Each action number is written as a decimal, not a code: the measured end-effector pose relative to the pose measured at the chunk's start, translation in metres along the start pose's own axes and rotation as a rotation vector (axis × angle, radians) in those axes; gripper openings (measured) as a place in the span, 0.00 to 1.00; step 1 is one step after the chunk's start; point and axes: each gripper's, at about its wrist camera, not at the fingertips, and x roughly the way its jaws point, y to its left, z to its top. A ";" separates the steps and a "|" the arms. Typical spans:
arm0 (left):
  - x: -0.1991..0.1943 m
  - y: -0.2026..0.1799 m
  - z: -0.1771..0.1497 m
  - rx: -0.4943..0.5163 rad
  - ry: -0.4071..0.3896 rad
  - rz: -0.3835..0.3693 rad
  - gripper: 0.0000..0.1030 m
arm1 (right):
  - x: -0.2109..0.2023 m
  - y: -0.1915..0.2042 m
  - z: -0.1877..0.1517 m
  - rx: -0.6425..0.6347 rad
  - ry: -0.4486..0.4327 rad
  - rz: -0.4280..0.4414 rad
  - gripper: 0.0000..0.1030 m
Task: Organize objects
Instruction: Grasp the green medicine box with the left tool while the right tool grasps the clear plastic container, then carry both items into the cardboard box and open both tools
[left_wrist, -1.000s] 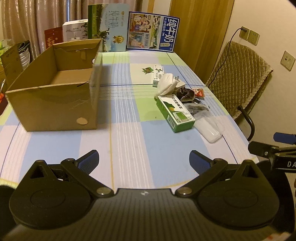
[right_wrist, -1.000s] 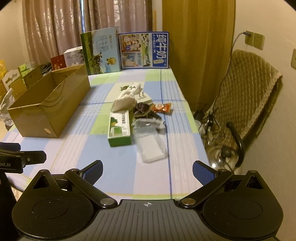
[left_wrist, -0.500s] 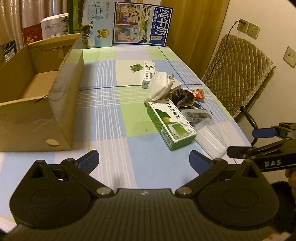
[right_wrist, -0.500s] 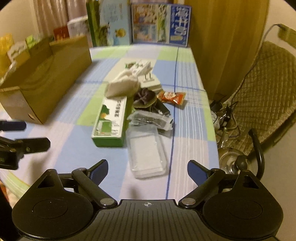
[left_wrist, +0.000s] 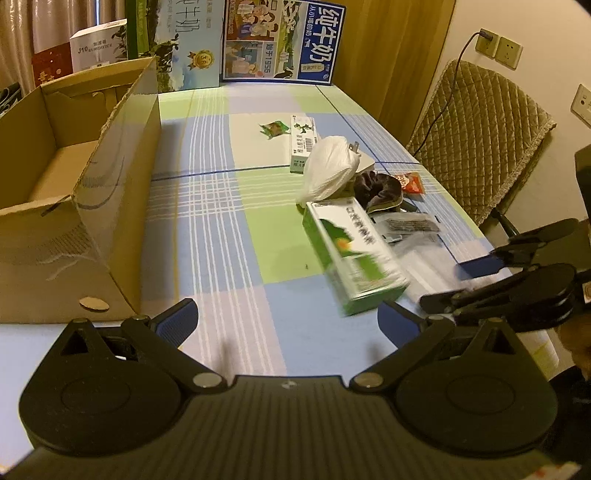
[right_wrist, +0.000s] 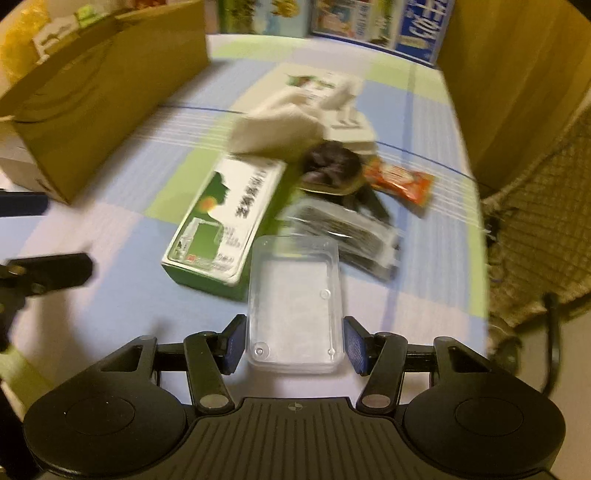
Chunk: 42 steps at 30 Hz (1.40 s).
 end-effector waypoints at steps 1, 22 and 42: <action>0.000 0.001 0.000 -0.002 -0.001 -0.002 0.99 | 0.000 0.001 -0.001 0.006 -0.003 0.017 0.51; 0.068 -0.031 0.025 0.132 0.089 -0.104 0.50 | -0.014 -0.014 -0.011 0.110 0.024 -0.027 0.51; 0.061 -0.023 0.005 0.218 0.120 -0.077 0.49 | 0.000 0.002 -0.005 0.148 -0.029 -0.077 0.52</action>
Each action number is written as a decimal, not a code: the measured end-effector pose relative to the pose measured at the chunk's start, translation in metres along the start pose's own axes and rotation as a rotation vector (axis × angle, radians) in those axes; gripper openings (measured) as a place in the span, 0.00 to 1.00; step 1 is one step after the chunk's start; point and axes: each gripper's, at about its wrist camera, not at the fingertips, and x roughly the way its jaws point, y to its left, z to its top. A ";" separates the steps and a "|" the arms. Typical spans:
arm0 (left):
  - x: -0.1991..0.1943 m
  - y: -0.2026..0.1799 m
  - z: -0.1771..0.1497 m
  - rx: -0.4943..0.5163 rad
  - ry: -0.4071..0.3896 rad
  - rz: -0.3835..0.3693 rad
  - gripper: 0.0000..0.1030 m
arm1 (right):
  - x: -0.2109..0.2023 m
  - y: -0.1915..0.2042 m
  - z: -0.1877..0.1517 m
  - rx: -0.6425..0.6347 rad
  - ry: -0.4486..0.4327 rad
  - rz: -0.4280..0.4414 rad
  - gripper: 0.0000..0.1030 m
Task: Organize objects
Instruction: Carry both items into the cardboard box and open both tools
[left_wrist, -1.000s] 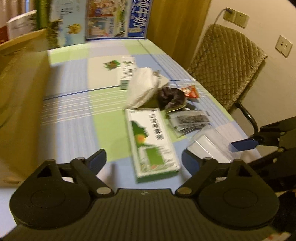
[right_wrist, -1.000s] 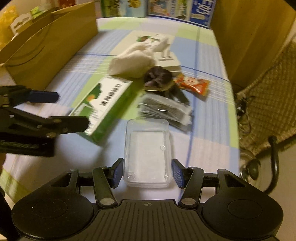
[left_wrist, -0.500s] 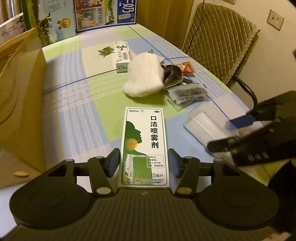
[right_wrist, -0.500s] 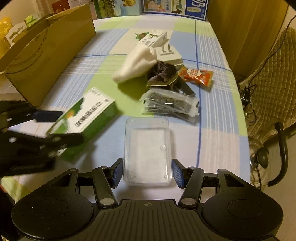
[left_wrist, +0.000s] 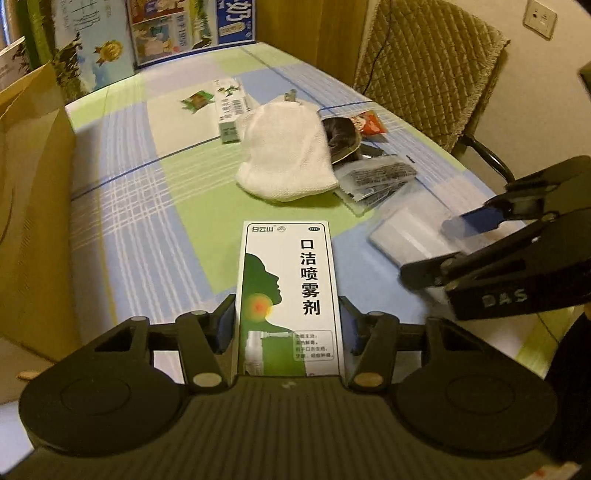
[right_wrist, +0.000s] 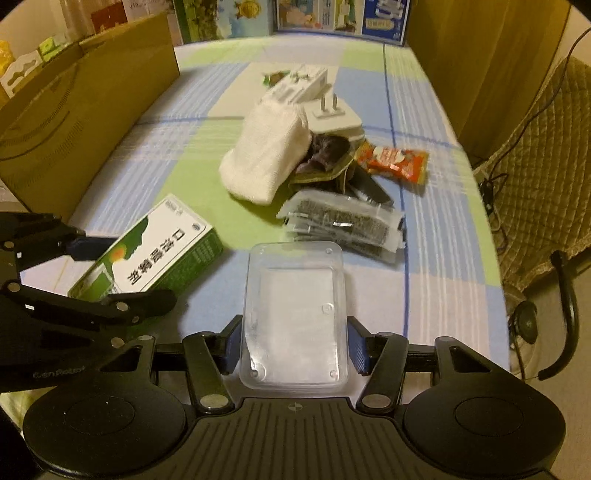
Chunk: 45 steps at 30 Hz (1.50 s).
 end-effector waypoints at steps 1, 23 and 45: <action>-0.003 0.001 -0.001 -0.004 -0.005 0.005 0.49 | -0.006 0.000 -0.001 0.005 -0.015 -0.004 0.52; -0.196 0.124 0.032 -0.070 -0.217 0.307 0.49 | -0.109 0.124 0.119 -0.055 -0.307 0.258 0.52; -0.157 0.252 0.010 -0.203 -0.173 0.331 0.50 | -0.008 0.202 0.189 0.029 -0.235 0.368 0.71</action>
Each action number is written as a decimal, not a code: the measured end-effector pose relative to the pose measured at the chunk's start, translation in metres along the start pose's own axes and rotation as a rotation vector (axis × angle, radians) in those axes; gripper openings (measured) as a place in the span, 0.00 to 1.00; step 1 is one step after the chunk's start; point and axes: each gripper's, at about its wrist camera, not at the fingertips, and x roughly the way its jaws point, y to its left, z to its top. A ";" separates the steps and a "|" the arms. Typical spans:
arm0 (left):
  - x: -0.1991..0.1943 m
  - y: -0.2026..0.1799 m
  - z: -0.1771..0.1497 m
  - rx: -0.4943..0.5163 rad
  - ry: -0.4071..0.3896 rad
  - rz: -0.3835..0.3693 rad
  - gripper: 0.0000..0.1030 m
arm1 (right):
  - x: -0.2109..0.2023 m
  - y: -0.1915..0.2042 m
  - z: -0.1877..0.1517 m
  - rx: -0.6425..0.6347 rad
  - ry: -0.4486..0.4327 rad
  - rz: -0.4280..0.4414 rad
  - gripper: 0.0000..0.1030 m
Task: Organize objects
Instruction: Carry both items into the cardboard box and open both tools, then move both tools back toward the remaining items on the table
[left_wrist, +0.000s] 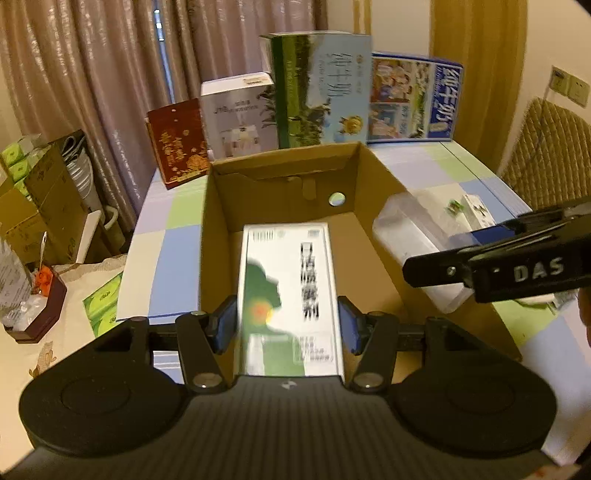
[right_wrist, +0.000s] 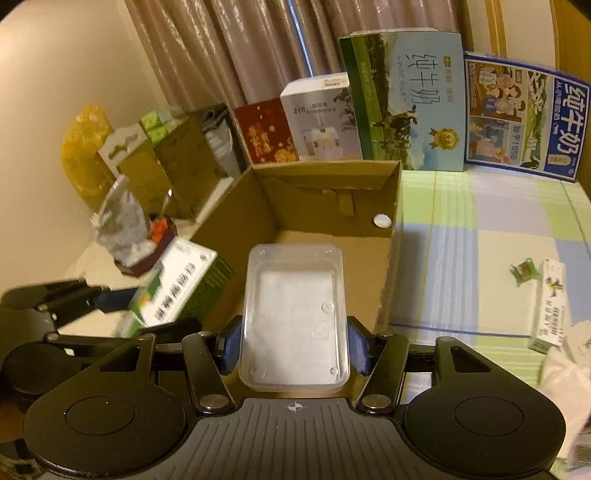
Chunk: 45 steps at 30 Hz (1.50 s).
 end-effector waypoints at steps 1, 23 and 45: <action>-0.001 0.002 0.000 -0.007 -0.007 0.007 0.53 | -0.003 -0.003 0.000 0.016 -0.016 0.004 0.73; -0.111 -0.100 -0.021 -0.087 -0.141 -0.115 0.69 | -0.201 -0.090 -0.107 0.091 -0.157 -0.269 0.87; -0.022 -0.253 -0.024 0.084 -0.035 -0.270 0.86 | -0.194 -0.191 -0.144 -0.298 -0.008 -0.271 0.81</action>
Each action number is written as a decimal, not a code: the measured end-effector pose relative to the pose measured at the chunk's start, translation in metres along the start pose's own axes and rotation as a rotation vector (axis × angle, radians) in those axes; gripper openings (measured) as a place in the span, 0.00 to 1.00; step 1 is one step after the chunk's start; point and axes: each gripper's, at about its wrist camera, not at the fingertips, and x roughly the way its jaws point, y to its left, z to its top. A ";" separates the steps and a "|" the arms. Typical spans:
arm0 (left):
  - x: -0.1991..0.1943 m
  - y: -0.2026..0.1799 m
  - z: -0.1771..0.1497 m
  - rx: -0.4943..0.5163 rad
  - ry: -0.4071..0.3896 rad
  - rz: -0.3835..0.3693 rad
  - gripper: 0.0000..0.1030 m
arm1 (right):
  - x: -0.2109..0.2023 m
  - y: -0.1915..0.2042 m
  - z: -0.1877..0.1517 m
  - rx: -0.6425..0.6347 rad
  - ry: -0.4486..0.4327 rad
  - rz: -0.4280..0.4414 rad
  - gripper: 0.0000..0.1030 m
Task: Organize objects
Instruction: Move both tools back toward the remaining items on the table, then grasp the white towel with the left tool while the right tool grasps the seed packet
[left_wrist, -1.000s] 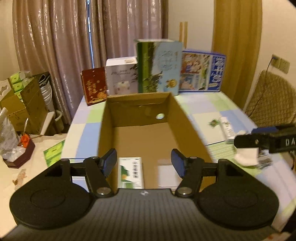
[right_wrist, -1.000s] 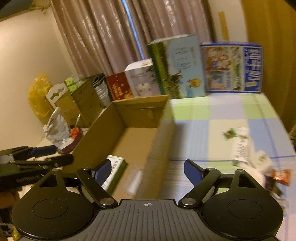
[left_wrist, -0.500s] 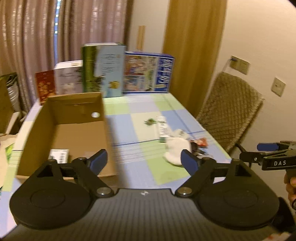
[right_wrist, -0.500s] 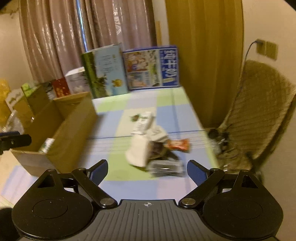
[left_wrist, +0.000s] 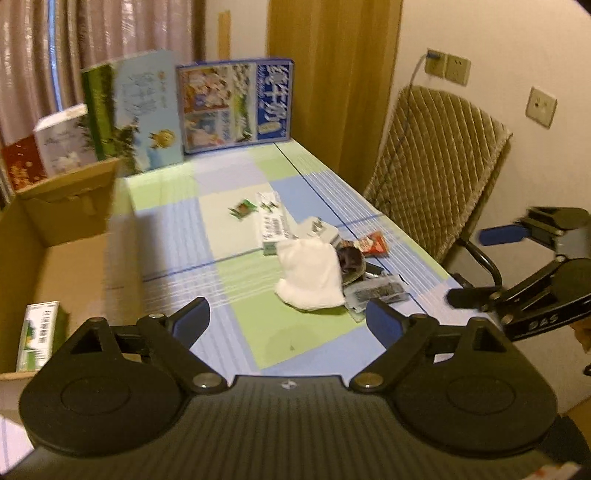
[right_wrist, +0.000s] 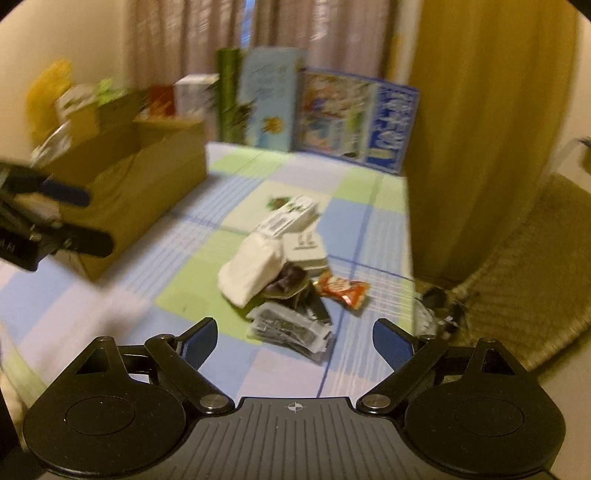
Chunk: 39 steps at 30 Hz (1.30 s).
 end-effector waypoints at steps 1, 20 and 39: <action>0.009 -0.002 0.001 0.004 0.011 -0.002 0.86 | 0.011 -0.002 0.000 -0.018 0.013 0.018 0.77; 0.117 -0.004 -0.002 0.027 0.102 -0.034 0.83 | 0.135 -0.017 -0.006 -0.341 0.143 0.207 0.53; 0.166 -0.009 0.007 0.003 0.145 -0.103 0.28 | 0.089 -0.030 -0.028 0.110 0.174 0.080 0.31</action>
